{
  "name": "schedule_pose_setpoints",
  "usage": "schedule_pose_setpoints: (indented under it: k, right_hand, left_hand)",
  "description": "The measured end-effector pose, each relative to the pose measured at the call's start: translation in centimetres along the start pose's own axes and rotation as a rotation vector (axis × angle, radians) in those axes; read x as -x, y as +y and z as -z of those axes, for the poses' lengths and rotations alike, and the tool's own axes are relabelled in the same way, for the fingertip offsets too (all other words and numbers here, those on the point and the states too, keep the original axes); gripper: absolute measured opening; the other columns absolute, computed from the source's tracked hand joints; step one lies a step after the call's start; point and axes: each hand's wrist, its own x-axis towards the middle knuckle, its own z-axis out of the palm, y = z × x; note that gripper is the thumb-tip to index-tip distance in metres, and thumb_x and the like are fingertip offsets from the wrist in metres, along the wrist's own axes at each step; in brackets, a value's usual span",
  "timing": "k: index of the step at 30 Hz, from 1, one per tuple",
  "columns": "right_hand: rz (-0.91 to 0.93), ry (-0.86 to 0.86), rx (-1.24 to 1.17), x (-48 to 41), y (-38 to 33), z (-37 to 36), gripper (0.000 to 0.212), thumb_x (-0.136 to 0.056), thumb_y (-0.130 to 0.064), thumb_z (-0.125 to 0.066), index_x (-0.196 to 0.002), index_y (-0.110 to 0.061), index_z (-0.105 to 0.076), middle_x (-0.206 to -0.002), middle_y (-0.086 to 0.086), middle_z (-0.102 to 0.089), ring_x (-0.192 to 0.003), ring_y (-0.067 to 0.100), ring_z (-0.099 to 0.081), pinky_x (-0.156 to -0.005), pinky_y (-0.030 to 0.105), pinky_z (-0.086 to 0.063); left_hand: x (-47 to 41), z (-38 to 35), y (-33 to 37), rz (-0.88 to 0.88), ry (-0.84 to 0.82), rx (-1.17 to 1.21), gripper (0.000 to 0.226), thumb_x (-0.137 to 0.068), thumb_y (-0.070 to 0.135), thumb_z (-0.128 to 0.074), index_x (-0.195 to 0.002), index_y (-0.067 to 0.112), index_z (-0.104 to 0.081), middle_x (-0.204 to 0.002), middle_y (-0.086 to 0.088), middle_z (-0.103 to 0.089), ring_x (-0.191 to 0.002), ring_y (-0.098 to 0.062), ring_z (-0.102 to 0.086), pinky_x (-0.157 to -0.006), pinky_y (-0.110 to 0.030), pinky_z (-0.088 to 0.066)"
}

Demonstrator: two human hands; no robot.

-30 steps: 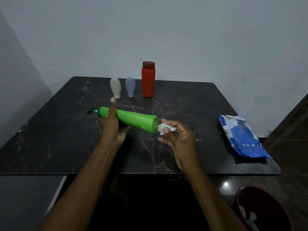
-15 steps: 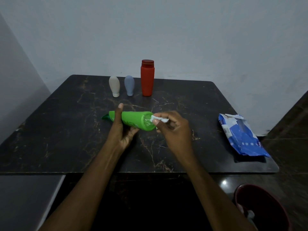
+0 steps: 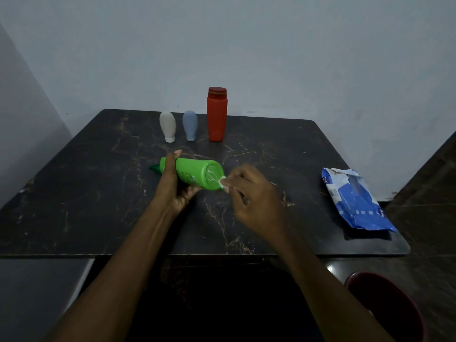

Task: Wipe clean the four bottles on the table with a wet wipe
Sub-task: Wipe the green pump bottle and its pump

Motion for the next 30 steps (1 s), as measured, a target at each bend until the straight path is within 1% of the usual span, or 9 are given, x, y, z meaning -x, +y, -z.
schedule_pose_setpoints:
  k: [3, 5, 9, 13, 16, 20, 24, 27, 30]
  right_hand:
    - [-0.110, -0.012, -0.112, 0.8, 0.4, 0.9, 0.015, -0.089, -0.005, -0.071, -0.102, -0.010, -0.076, -0.095, -0.001, -0.064, -0.079, 0.011, -0.064, -0.064, 0.033, -0.054]
    - [-0.146, 0.042, -0.170, -0.3, -0.1, 1.8, 0.017, -0.088, -0.009, -0.074, -0.105, -0.011, -0.076, -0.096, 0.000, -0.068, -0.080, 0.008, -0.065, -0.066, 0.029, -0.056]
    - [-0.051, 0.075, -0.087, -2.8, -1.6, 1.6, 0.016, -0.089, -0.008, -0.073, -0.105, -0.006, -0.074, -0.100, 0.004, -0.067, -0.087, 0.006, -0.062, -0.076, 0.015, -0.050]
    - [0.009, 0.021, -0.016, -1.7, -0.8, 0.3, 0.010, -0.090, -0.007, -0.070, -0.099, -0.006, -0.074, -0.094, 0.003, -0.062, -0.081, 0.013, -0.059, -0.071, 0.025, -0.050]
    - [-0.057, -0.071, -0.046, 0.0, 0.1, 1.1, 0.010, -0.088, -0.013, -0.073, -0.097, -0.012, -0.076, -0.091, -0.003, -0.064, -0.076, 0.011, -0.061, -0.065, 0.032, -0.052]
    - [-0.172, 0.026, -0.177, -1.1, -0.1, 2.1, 0.012, -0.086, -0.017, -0.077, -0.097, -0.013, -0.078, -0.088, -0.001, -0.071, -0.074, 0.009, -0.066, -0.064, 0.034, -0.056]
    - [-0.121, 0.102, -0.163, -2.9, -1.5, 0.7, 0.013, -0.086, -0.010, -0.075, -0.099, -0.009, -0.077, -0.092, 0.003, -0.071, -0.080, 0.011, -0.066, -0.072, 0.030, -0.055]
    - [-0.006, -0.004, -0.063, -1.4, -1.5, 0.2, 0.010, -0.088, -0.008, -0.072, -0.097, -0.008, -0.076, -0.093, 0.004, -0.067, -0.078, 0.015, -0.064, -0.070, 0.029, -0.053]
    - [-0.017, -0.135, -0.078, -0.2, -0.8, 1.2, 0.008, -0.088, -0.012, -0.072, -0.094, -0.012, -0.077, -0.092, -0.001, -0.068, -0.077, 0.013, -0.065, -0.068, 0.034, -0.054]
  left_hand:
    - [-0.1, 0.0, -0.1, -0.005, 0.011, -0.045, 0.049, -0.083, 0.049, -0.077, -0.117, 0.015, -0.066, -0.109, -0.009, -0.073, -0.087, -0.022, -0.075, -0.064, -0.041, -0.064]
    - [-0.3, 0.0, -0.3, -0.008, 0.008, -0.074, 0.049, -0.083, 0.052, -0.076, -0.116, 0.016, -0.067, -0.111, -0.009, -0.074, -0.087, -0.022, -0.075, -0.063, -0.040, -0.063]
    - [-0.2, -0.2, -0.6, -0.033, 0.022, -0.128, 0.050, -0.083, 0.052, -0.075, -0.118, 0.017, -0.066, -0.108, -0.009, -0.075, -0.081, -0.020, -0.075, -0.061, -0.036, -0.062]
    - [-0.4, -0.1, -0.6, -0.048, 0.017, -0.132, 0.049, -0.084, 0.051, -0.073, -0.118, 0.017, -0.066, -0.102, -0.008, -0.076, -0.080, -0.021, -0.076, -0.064, -0.038, -0.062]
    - [-0.7, -0.1, -0.6, -0.047, 0.015, -0.147, 0.045, -0.083, 0.051, -0.074, -0.113, 0.019, -0.064, -0.092, -0.005, -0.074, -0.077, -0.019, -0.074, -0.064, -0.038, -0.062]
    - [-0.8, 0.0, -0.9, -0.056, 0.016, -0.153, 0.051, -0.081, 0.051, -0.076, -0.120, 0.019, -0.065, -0.107, -0.007, -0.074, -0.089, -0.023, -0.074, -0.071, -0.041, -0.063]
    - [-0.6, 0.1, -1.0, -0.060, 0.009, -0.135, 0.065, -0.078, 0.051, -0.079, -0.131, 0.016, -0.064, -0.119, -0.010, -0.075, -0.098, -0.026, -0.075, -0.076, -0.044, -0.063]
    - [-0.6, 0.1, -0.9, -0.073, 0.014, -0.128, 0.057, -0.081, 0.050, -0.075, -0.125, 0.017, -0.064, -0.112, -0.010, -0.074, -0.093, -0.026, -0.074, -0.070, -0.041, -0.063]
    - [-0.5, -0.1, -1.1, -0.079, 0.017, -0.146, 0.045, -0.082, 0.049, -0.074, -0.116, 0.020, -0.062, -0.105, -0.009, -0.070, -0.088, -0.024, -0.071, -0.064, -0.038, -0.062]
